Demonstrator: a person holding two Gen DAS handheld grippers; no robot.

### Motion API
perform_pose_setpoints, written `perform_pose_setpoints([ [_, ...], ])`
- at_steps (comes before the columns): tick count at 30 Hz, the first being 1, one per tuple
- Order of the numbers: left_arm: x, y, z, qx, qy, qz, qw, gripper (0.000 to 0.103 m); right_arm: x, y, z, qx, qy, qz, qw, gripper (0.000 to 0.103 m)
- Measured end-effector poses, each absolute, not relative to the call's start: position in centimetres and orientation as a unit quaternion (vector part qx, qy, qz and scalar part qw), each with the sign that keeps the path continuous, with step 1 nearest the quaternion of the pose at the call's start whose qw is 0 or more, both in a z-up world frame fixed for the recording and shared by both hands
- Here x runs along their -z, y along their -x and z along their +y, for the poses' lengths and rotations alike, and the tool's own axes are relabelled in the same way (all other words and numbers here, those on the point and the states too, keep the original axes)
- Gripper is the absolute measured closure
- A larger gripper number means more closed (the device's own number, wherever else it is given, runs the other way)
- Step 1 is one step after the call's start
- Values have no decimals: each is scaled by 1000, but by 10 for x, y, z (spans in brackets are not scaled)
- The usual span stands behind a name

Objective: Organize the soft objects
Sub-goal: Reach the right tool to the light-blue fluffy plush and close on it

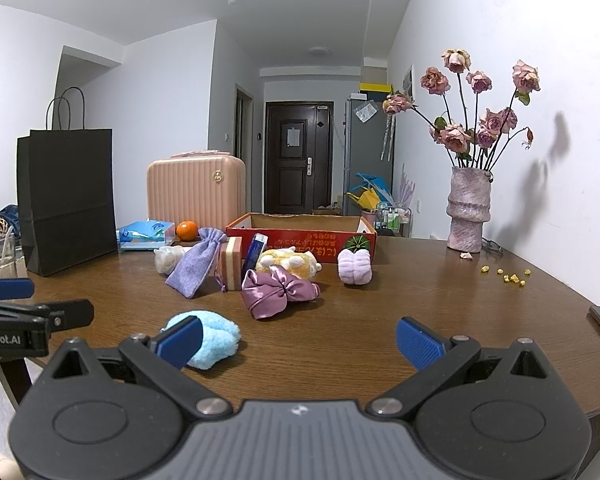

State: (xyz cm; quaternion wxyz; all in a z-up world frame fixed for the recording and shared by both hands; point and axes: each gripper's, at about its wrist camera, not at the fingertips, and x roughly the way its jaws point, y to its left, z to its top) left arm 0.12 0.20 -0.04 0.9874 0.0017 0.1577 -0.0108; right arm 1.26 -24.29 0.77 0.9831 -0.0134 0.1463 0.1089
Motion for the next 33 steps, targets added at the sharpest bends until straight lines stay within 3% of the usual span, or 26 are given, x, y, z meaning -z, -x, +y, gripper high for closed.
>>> perform_pose_setpoints([
  [33,30,-61,47,-50,25,196,979,0,22,-110,-189,-182,18,212,960,0],
])
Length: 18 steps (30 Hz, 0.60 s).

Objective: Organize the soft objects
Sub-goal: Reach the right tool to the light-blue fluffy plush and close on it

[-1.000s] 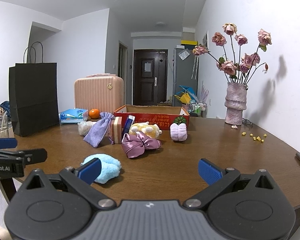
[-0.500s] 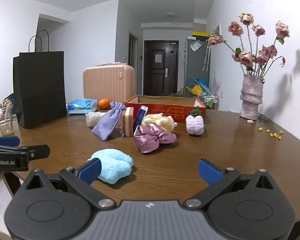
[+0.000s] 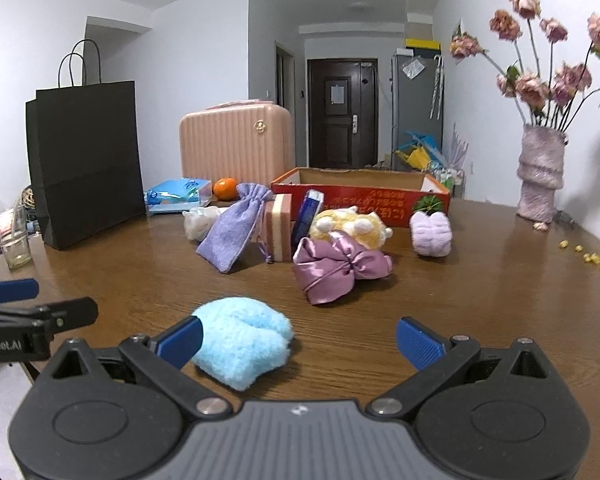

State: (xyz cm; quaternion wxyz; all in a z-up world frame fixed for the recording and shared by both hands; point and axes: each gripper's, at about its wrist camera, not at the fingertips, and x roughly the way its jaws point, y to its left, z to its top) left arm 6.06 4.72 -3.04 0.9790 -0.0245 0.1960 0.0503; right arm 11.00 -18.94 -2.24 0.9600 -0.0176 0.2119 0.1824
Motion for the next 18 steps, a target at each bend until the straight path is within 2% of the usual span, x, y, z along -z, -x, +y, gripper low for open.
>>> perform_pose_setpoints([
  [18,48,-80,74,-76,46,215,973,0,49,-167,-135,-207,43,255,944,0],
])
